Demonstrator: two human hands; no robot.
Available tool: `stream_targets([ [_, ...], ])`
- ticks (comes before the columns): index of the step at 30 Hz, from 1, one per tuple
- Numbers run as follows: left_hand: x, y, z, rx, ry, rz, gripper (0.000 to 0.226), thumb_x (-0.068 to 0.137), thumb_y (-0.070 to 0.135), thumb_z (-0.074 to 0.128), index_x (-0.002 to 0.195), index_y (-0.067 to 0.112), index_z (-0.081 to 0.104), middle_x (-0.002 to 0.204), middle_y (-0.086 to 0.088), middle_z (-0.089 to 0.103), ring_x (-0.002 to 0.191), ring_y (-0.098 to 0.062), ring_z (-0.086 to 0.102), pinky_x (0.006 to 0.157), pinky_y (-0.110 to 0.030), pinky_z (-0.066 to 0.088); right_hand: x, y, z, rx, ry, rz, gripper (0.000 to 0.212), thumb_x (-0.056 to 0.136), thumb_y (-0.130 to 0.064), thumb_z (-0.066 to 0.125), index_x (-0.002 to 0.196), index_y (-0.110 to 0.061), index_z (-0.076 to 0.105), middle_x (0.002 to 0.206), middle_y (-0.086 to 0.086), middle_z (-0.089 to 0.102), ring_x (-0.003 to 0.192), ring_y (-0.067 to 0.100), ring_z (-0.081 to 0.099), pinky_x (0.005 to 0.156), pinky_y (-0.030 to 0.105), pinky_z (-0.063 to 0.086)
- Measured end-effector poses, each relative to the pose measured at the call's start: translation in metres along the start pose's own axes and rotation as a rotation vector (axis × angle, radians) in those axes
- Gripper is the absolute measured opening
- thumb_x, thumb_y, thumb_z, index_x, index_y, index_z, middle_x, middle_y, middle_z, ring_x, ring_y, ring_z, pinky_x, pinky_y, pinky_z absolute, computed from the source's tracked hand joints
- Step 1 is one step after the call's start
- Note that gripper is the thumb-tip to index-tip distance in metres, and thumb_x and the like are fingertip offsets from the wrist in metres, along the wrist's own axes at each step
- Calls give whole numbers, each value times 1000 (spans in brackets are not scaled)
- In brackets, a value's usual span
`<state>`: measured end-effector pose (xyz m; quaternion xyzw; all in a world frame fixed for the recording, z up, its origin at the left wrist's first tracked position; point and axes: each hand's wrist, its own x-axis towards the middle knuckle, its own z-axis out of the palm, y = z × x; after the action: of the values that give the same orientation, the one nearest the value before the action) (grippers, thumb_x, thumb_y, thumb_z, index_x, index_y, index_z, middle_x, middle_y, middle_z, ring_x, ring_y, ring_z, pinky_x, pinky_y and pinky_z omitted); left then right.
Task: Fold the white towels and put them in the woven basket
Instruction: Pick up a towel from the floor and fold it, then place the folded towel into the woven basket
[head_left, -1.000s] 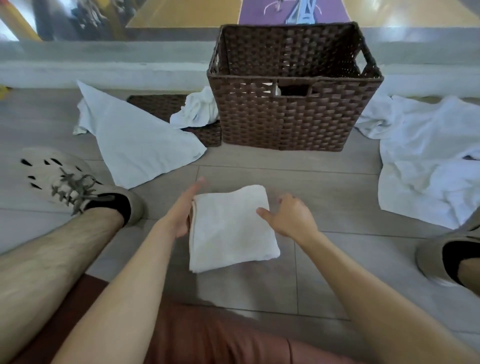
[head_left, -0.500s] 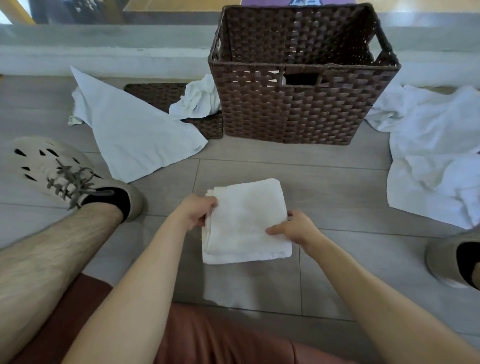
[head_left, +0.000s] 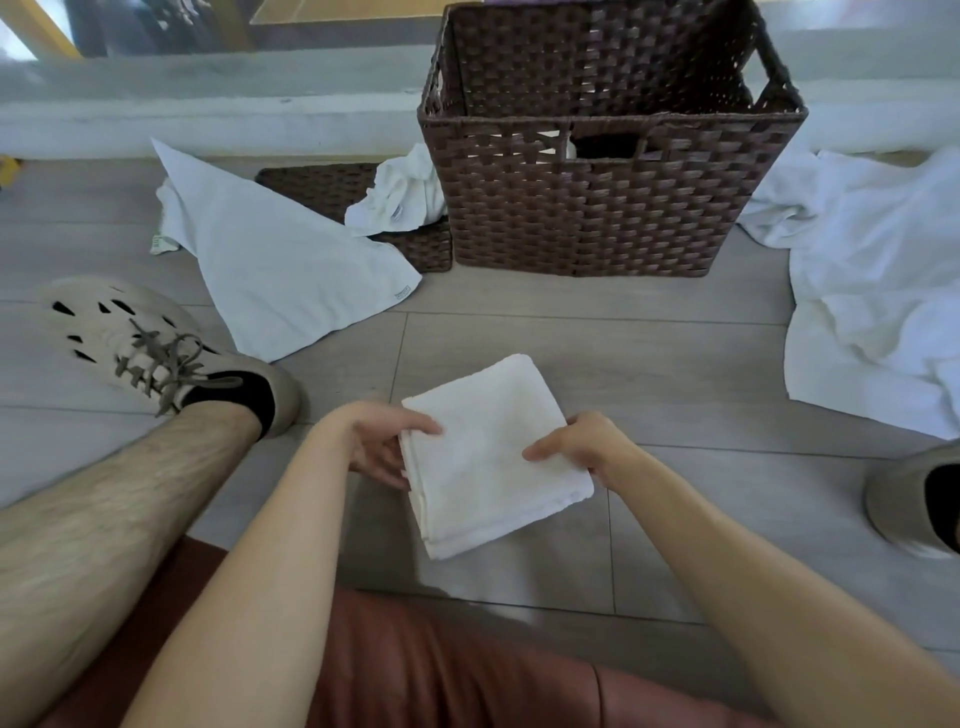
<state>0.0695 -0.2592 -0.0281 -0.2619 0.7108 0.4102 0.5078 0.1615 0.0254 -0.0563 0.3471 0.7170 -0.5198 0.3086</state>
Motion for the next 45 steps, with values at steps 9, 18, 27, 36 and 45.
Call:
stream_targets([
  [9,-6,-9,4,124,45,-33,34,85,14,81,112,2,65,97,-17,71,87,-31,74,93,-53,65,-1,-1,-5,-33,-55,-9,78,46,-30,100,116,-9,73,112,7,78,102,30,76,94,46,63],
  [18,-53,36,54,1024,326,421,100,64,56,96,145,25,46,149,1,48,139,-20,48,117,-40,44,-13,-19,-12,134,-55,51,63,60,-25,96,115,-7,71,111,9,77,98,30,76,87,43,65],
  [27,-59,46,119,857,482,1148,79,71,58,78,139,33,45,120,8,68,100,-28,68,71,-36,46,-65,-85,-93,405,72,-189,17,92,-2,68,107,-2,74,109,21,78,94,33,76,88,47,64],
  [36,-118,109,91,183,346,1171,21,94,22,60,111,27,73,101,11,76,94,-3,67,84,-30,50,-113,-105,-175,-153,255,-660,125,60,-91,78,162,-31,35,166,-7,36,146,13,45,120,41,43],
  [45,-246,148,66,-351,25,1060,21,98,16,50,87,16,68,80,-1,74,75,-24,71,63,-28,54,-184,-132,-189,665,-425,-848,93,90,-81,53,155,-14,55,157,14,53,144,37,49,125,52,35],
])
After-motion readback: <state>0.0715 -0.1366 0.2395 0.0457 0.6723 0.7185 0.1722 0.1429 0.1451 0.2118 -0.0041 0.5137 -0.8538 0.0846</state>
